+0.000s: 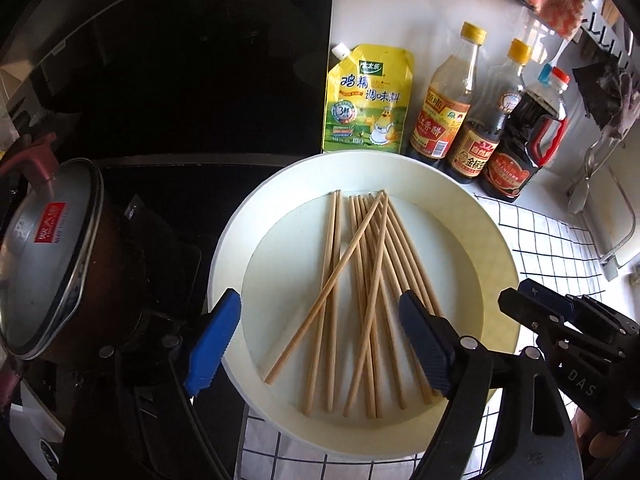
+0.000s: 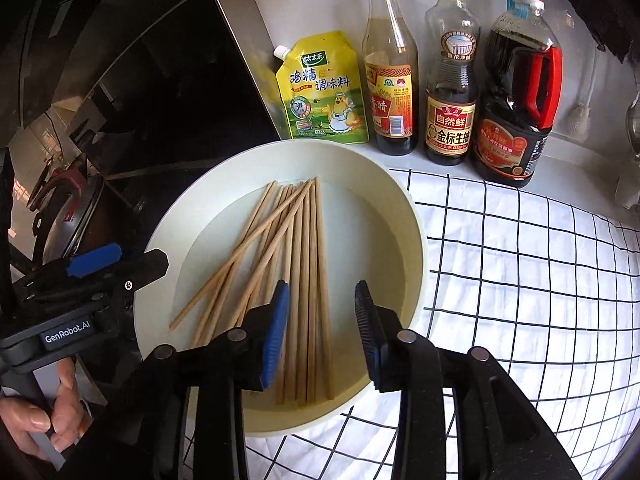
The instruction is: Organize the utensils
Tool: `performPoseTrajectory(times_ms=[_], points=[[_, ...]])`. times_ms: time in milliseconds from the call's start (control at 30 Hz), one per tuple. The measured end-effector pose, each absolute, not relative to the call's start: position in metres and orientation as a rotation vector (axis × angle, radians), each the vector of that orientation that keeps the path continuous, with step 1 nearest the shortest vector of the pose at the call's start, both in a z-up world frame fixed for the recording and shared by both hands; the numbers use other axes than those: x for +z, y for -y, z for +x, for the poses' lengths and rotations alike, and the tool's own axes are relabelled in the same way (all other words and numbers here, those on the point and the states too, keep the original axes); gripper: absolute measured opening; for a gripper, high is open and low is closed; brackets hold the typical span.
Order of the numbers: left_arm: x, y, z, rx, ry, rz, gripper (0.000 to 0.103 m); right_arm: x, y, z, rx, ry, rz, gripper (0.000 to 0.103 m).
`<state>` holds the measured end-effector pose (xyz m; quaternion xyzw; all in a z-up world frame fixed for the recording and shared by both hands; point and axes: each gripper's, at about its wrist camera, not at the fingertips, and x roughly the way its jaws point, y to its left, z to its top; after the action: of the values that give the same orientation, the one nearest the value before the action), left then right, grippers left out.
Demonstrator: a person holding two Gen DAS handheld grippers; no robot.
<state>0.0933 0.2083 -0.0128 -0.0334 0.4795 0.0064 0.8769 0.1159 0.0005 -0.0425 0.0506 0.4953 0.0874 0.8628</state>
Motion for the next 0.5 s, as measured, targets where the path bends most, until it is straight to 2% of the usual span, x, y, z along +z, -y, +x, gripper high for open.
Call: performPoseTrajectory(times_ms=[200,500], points=[[-0.004,-0.207,0.086,0.015,-0.983,-0.074,0.086,-0.038,-0.001,0.11,0.173,-1.038,0.096,0.038],[0.003,-0.201,0.082,0.008,-0.977,-0.06,0.088,-0.032,-0.001,0.104,0.165,-1.04,0.084,0.043]])
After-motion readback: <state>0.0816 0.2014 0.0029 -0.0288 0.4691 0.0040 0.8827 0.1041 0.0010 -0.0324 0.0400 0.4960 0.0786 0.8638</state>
